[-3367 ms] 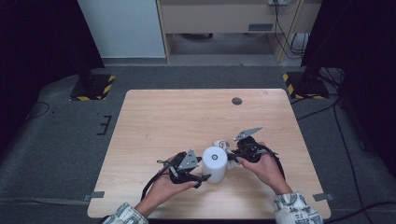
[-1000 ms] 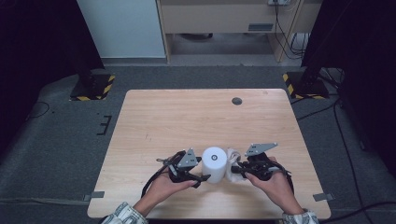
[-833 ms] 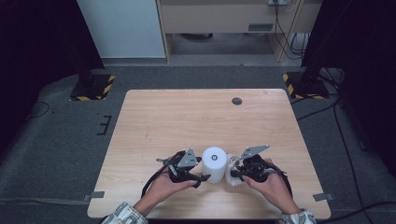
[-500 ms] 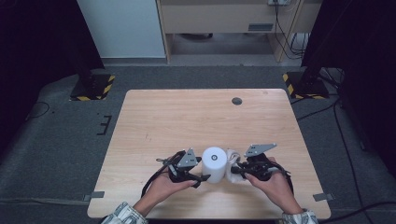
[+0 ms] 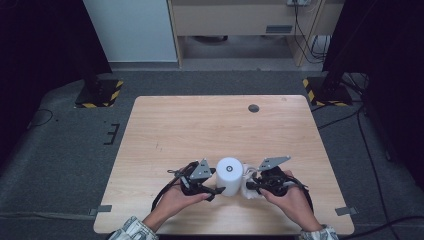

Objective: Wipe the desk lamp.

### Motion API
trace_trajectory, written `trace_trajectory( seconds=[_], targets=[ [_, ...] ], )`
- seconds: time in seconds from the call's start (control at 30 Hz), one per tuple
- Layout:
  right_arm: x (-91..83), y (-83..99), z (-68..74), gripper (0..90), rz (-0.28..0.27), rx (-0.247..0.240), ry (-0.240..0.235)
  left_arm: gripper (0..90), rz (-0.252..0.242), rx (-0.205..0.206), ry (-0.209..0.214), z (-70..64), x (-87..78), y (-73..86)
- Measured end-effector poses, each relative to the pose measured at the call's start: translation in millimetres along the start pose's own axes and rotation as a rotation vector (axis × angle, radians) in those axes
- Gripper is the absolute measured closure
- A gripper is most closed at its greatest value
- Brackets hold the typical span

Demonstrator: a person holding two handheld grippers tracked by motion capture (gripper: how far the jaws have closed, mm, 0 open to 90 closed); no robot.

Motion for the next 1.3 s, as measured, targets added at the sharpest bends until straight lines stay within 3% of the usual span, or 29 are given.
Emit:
trace_trajectory(
  seconds=[0.13,0.27,0.37,0.53,0.7,0.77,0.93,1.0,1.17,1.3],
  targets=[
    [5.4,1.3,-4.5,79.1,0.009,0.008,0.01,28.4,-0.001,-0.005,-0.001,0.2,-0.1,0.3],
    [7.2,-0.8,-14.4,79.3,-0.013,0.054,0.021,29.2,0.005,0.005,-0.001,-0.3,0.5,0.4],
    [13.9,0.5,-18.3,79.4,0.003,0.07,0.025,29.0,0.002,0.0,0.001,0.1,1.1,0.4],
    [21.3,9.3,-16.3,79.5,0.068,0.076,0.008,28.5,0.002,-0.002,0.002,-0.1,1.4,0.4],
    [13.1,13.2,-6.9,79.7,0.097,0.06,-0.019,27.8,0.007,0.003,0.001,-0.7,1.4,0.7],
    [8.7,10.7,-6.7,79.7,0.068,0.069,-0.029,28.1,0.007,0.006,0.002,-0.7,1.0,0.6],
    [-9.5,-13.7,-13.6,79.9,-0.111,0.084,-0.026,27.9,0.006,0.002,0.005,-0.7,1.0,0.6],
    [-11.7,-16.1,-13.2,80.0,-0.135,0.074,-0.019,27.8,0.004,0.0,0.005,-0.9,1.2,0.3],
    [2.4,-5.8,-11.6,79.8,-0.048,0.068,0.0,27.1,0.008,0.004,0.001,-0.8,0.9,0.5],
    [11.9,2.3,-9.6,79.3,0.014,0.06,-0.017,25.1,0.005,-0.003,0.002,-0.2,1.1,0.3]
  ],
)
Point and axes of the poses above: each handheld gripper's, and its own axes: x roughly forward along the jaws, y roughly out of its underside, z roughly to its left, the point moved 8 cm from there along x, roughly forward along the jaws, and after that the axes turned 2 degrees about -z, right-handed, at the moved point
